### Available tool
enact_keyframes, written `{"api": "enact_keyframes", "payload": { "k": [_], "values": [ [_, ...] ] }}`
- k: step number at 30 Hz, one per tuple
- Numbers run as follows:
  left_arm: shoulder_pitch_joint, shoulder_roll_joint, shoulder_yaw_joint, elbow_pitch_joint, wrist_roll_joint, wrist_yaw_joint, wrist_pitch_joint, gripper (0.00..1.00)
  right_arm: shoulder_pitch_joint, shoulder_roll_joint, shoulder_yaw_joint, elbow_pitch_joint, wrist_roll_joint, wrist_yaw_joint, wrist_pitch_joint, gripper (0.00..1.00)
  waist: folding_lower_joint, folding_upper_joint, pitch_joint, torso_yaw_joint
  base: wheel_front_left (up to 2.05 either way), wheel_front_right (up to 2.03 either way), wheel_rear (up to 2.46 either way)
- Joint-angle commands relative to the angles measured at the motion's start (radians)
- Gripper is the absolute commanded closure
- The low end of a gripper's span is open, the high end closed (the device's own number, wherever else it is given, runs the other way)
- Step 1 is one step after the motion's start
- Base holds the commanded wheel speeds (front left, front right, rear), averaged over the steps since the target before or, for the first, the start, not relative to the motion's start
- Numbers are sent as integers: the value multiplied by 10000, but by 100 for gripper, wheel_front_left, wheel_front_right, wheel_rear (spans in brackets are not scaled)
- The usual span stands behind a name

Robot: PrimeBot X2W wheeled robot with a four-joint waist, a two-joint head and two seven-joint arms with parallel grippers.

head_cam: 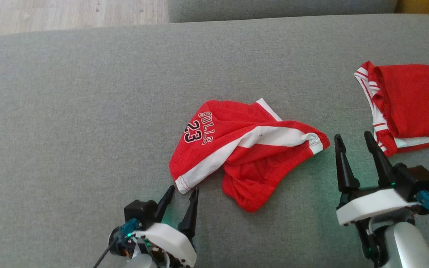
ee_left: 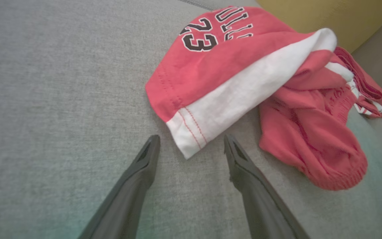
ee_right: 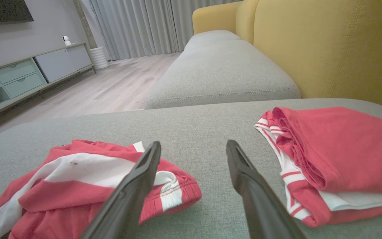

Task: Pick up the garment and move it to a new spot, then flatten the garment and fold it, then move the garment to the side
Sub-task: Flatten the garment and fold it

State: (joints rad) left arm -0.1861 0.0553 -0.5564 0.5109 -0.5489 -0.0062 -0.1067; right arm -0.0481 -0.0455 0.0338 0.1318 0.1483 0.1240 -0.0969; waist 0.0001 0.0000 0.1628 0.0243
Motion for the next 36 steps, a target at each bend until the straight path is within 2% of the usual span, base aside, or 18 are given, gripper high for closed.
{"api": "enact_keyframes", "payload": {
  "k": [1,5,6,7,8,9,10,12,13,20,26,31,33,35,36],
  "values": [
    [-436,-37,152,-249,-93,-82,-131,0,-406,-47,223,-314,-47,67,-122,0,-1,0,10,-20,0,0,0],
    [-531,-44,-13,-336,-322,-211,-303,0,-420,-47,213,-266,-15,67,-165,0,-1,0,2,-49,0,0,0],
    [-531,-45,-43,-357,-431,-252,-308,3,-421,-47,209,-253,-8,67,-172,0,-1,0,-4,-55,0,0,0],
    [-532,-46,-89,-394,-551,-303,-320,9,-422,-47,206,-239,0,67,-179,0,-1,0,-15,-61,0,0,0],
    [-534,-47,-131,-422,-663,-324,-338,24,-425,-47,202,-223,10,67,-188,0,-1,0,-29,-69,0,0,0],
    [-541,-47,-176,-433,-743,-328,-356,32,-425,-47,201,-202,15,67,-195,0,-1,0,-46,-79,0,0,0],
    [-557,-48,-214,-442,-794,-311,-400,45,-423,-47,200,-184,19,67,-203,0,-1,0,-62,-91,0,0,0],
    [-541,-48,-247,-401,-989,-207,-367,58,-413,-47,197,-151,18,67,-214,0,-1,0,-94,-118,0,0,0],
    [-547,-49,-294,-362,-1050,-183,-308,60,-405,-47,194,-141,18,67,-219,0,-1,0,-111,-131,0,0,0],
    [-594,-49,-443,34,-1317,-113,-160,54,-364,-47,213,-115,23,67,-213,0,-1,0,-179,-240,0,0,0],
    [-754,-50,-561,286,-1538,-96,-463,61,-308,-47,217,-108,30,67,-215,0,-1,0,-249,-333,0,0,0],
    [-957,-50,-648,335,-1668,-100,-856,60,-170,-47,228,-6,-24,67,-92,0,-1,0,-308,-351,0,0,0],
    [-1021,-50,-720,392,-1733,-111,-885,64,-116,-47,279,32,8,67,-62,0,-1,0,-323,-358,0,0,0],
    [-1122,-50,-785,497,-1783,-108,-912,80,-61,-47,353,69,33,67,-23,0,-1,0,-328,-377,0,0,0],
    [-1183,-50,-798,554,-1810,-96,-940,99,-35,-47,404,88,61,67,5,0,-1,0,-327,-389,0,0,0]
  ]
}}
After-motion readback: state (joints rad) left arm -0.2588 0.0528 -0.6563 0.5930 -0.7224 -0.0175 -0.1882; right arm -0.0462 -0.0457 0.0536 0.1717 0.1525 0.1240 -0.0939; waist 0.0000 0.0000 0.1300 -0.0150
